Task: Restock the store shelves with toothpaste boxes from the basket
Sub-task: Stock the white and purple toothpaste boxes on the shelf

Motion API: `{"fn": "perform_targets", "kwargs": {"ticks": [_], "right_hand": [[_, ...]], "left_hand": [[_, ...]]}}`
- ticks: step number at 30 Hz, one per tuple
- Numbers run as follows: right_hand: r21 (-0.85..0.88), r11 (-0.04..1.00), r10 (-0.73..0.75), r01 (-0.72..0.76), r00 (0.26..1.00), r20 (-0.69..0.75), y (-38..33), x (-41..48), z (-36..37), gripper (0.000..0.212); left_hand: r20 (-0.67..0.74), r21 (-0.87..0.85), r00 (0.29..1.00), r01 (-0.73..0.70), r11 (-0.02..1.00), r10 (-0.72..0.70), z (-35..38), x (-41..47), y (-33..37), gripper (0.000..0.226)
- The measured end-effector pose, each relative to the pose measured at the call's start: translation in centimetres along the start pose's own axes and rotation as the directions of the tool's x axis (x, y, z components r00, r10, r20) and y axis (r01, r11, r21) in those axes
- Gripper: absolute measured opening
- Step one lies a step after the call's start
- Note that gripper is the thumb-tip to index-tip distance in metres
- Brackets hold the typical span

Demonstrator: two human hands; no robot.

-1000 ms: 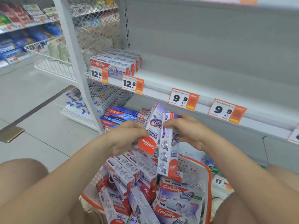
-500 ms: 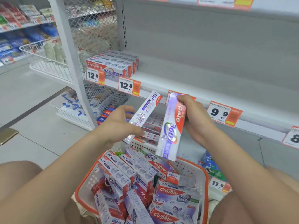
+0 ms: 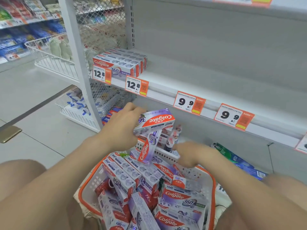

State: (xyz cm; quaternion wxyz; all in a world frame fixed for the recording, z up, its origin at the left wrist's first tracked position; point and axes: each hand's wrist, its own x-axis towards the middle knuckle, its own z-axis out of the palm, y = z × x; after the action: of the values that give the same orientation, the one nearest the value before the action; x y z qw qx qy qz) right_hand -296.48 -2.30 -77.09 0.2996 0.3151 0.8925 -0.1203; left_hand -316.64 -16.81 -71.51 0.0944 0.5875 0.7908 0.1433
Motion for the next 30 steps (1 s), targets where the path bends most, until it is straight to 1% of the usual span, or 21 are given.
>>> {"fn": "perform_targets", "kwargs": {"ticks": [1, 2, 3, 5, 7, 9, 11, 13, 15, 17, 18, 20, 21, 22, 24, 25, 26, 27, 28, 29, 30], "right_hand": [[-0.054, 0.999, 0.006, -0.003, 0.999, 0.051, -0.4, 0.6, 1.2, 0.052], [-0.079, 0.997, 0.015, -0.011, 0.999, 0.045, -0.9, 1.2, 2.4, 0.058], [-0.094, 0.995, 0.014, -0.015, 1.000, -0.014, -1.4, 2.0, 3.5, 0.062], [-0.150, 0.989, -0.039, 0.009, 0.979, -0.201, -2.8, 3.3, 5.1, 0.064], [-0.189, 0.980, -0.127, 0.070, 0.941, -0.314, -4.2, 4.6, 6.1, 0.066], [-0.125, 0.981, -0.179, 0.146, 0.935, -0.306, -5.7, 5.5, 6.6, 0.074], [-0.062, 0.981, -0.193, 0.184, 0.955, -0.223, -7.0, 6.3, 7.0, 0.081], [-0.111, 0.980, -0.178, 0.162, 0.973, -0.147, -8.0, 7.4, 7.7, 0.077], [-0.204, 0.973, -0.139, 0.110, 0.981, -0.133, -8.9, 8.5, 8.3, 0.068], [-0.231, 0.972, -0.067, 0.036, 0.989, -0.131, -9.2, 9.3, 8.3, 0.066], [-0.191, 0.982, -0.026, 0.003, 0.993, -0.118, -9.1, 9.7, 8.3, 0.067], [-0.003, 1.000, 0.021, -0.021, 0.996, -0.081, -8.5, 10.3, 8.2, 0.067], [0.096, 0.995, 0.014, -0.007, 0.997, -0.071, -8.1, 10.3, 8.0, 0.063], [0.174, 0.985, -0.005, 0.018, 0.997, -0.077, -7.8, 10.2, 7.8, 0.054], [0.291, 0.955, -0.015, 0.050, 0.993, -0.121, -7.5, 9.7, 7.3, 0.026], [0.345, 0.937, -0.005, 0.050, 0.992, -0.130, -7.5, 9.3, 7.0, 0.018], [0.400, 0.915, -0.004, 0.058, 0.991, -0.136, -7.5, 8.7, 6.6, 0.019], [0.457, 0.886, -0.013, 0.076, 0.990, -0.138, -7.6, 7.9, 6.0, 0.024], [0.540, 0.836, -0.024, 0.099, 0.989, -0.145, -7.6, 7.0, 5.5, 0.035], [0.652, 0.748, -0.028, 0.123, 0.988, -0.155, -7.7, 5.8, 4.8, 0.049], [0.773, 0.617, -0.017, 0.145, 0.985, -0.171, -7.7, 4.6, 4.2, 0.062]], "left_hand": [[0.055, -0.010, 0.998, 0.030, 0.999, -0.029, 0.3, -0.1, 0.0, 0.083], [0.103, -0.014, 0.993, 0.054, 0.998, -0.052, 0.4, -0.2, 0.0, 0.083], [0.142, 0.005, 0.987, 0.076, 0.997, -0.076, 0.5, -0.3, 0.0, 0.081], [0.180, 0.068, 0.977, 0.102, 0.993, -0.113, 0.6, -0.3, -0.3, 0.076], [0.200, 0.110, 0.967, 0.141, 0.984, -0.161, 0.7, -0.2, -0.8, 0.059], [0.190, 0.133, 0.960, 0.183, 0.974, -0.206, 0.9, 0.0, -1.2, 0.037], [0.182, 0.146, 0.955, 0.208, 0.967, -0.233, 1.0, 0.0, -1.3, 0.032], [0.182, 0.149, 0.954, 0.213, 0.966, -0.239, 1.1, 0.0, -1.4, 0.031], [0.187, 0.146, 0.954, 0.207, 0.967, -0.232, 1.3, -0.1, -1.9, 0.030], [0.180, 0.130, 0.959, 0.199, 0.971, -0.220, 1.4, -0.2, -2.5, 0.033], [0.176, 0.120, 0.960, 0.198, 0.973, -0.217, 1.3, -0.3, -2.8, 0.034], [0.180, 0.095, 0.958, 0.211, 0.973, -0.225, 0.9, -0.4, -3.2, 0.035], [0.181, 0.076, 0.957, 0.218, 0.973, -0.229, 0.7, -0.5, -3.4, 0.036], [0.176, 0.047, 0.957, 0.225, 0.973, -0.230, 0.4, -0.6, -3.5, 0.037], [0.155, -0.020, 0.957, 0.252, 0.967, -0.246, 0.0, -0.7, -3.8, 0.041], [0.146, -0.055, 0.955, 0.268, 0.962, -0.258, -0.1, -0.7, -3.8, 0.045], [0.141, -0.090, 0.953, 0.282, 0.955, -0.268, -0.3, -0.7, -3.8, 0.051], [0.138, -0.133, 0.950, 0.299, 0.945, -0.281, -0.5, -0.7, -3.6, 0.057], [0.135, -0.184, 0.946, 0.317, 0.930, -0.295, -0.9, -0.7, -3.3, 0.061], [0.136, -0.241, 0.942, 0.333, 0.912, -0.308, -1.2, -0.8, -3.0, 0.062], [0.139, -0.294, 0.938, 0.345, 0.891, -0.318, -1.5, -0.9, -2.8, 0.061]]}}
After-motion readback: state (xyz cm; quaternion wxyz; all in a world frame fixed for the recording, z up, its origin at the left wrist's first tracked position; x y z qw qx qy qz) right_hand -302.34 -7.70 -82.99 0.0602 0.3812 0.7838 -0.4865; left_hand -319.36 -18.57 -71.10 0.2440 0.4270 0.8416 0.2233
